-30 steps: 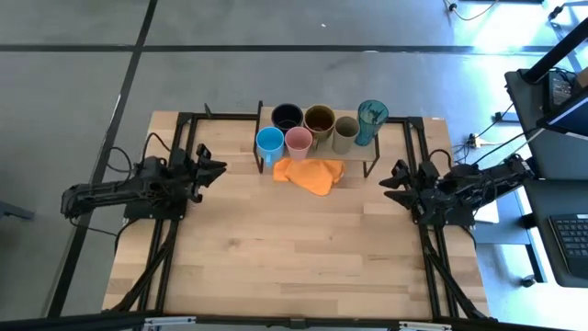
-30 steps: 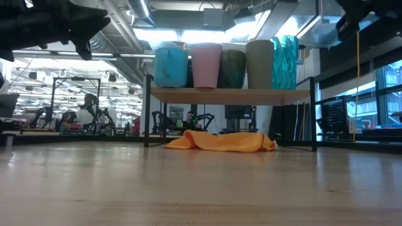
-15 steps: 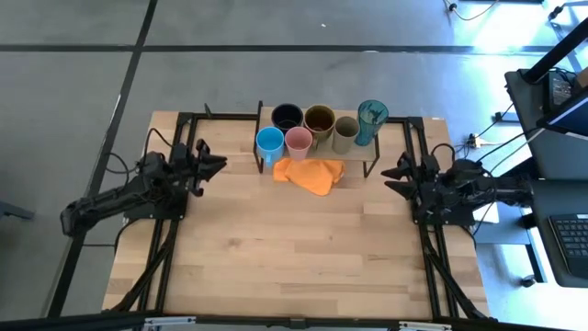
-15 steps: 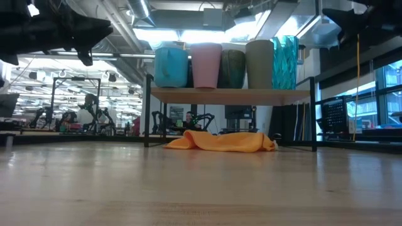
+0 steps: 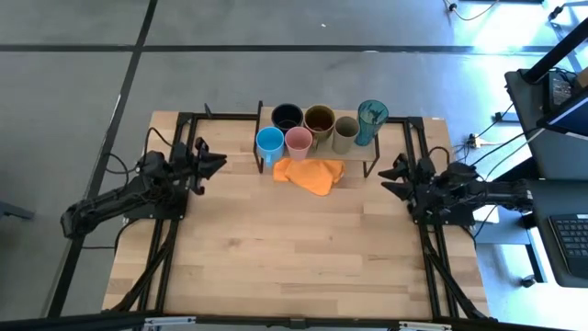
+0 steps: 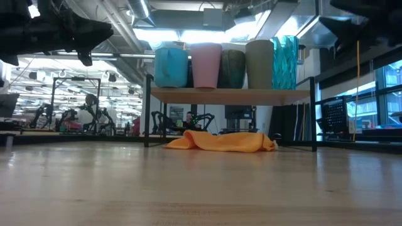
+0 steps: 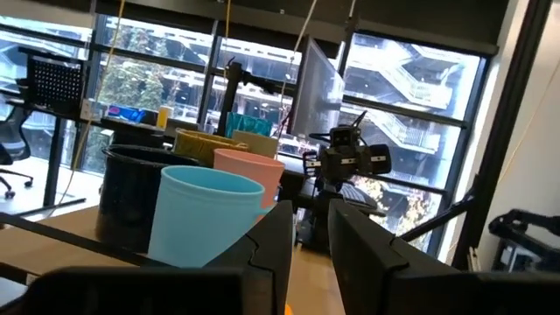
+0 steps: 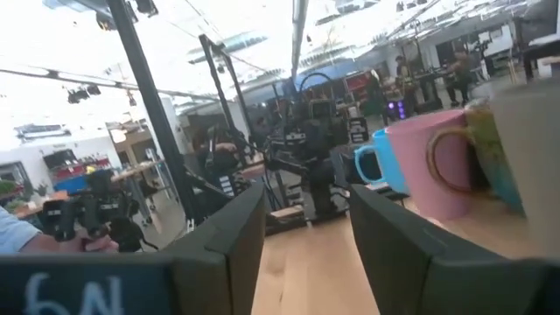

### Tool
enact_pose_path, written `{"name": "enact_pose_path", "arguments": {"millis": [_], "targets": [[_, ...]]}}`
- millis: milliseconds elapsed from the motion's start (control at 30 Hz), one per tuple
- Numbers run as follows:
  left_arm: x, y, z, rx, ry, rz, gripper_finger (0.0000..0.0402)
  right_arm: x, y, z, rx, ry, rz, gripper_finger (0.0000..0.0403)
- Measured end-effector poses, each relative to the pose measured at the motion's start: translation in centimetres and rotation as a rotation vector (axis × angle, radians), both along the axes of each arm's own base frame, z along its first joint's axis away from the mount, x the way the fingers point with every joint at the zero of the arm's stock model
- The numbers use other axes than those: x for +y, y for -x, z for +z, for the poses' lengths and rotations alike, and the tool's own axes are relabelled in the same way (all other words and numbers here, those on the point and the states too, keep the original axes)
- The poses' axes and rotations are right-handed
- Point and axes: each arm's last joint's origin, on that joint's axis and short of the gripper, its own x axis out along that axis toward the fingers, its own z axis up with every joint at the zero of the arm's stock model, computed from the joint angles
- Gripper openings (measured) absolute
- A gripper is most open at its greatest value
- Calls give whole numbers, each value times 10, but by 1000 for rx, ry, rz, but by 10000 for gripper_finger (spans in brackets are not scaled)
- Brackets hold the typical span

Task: Stack small to large cups/mugs on shelf
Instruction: Return to Home Position

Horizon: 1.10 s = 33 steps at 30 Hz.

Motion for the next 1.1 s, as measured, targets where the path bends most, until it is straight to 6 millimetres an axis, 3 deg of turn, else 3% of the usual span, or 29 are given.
{"name": "enact_pose_path", "arguments": {"millis": [233,600,1100], "targets": [[-3,-3,-5,54,-24,-23,71,0,-7,-25,-75,-22,12,168],[-10,-7,-15,105,-19,-100,71,0,-9,-33,10,-64,23,168],[-11,-10,-29,208,98,-51,71,0,-11,-45,137,-32,-8,168]]}}
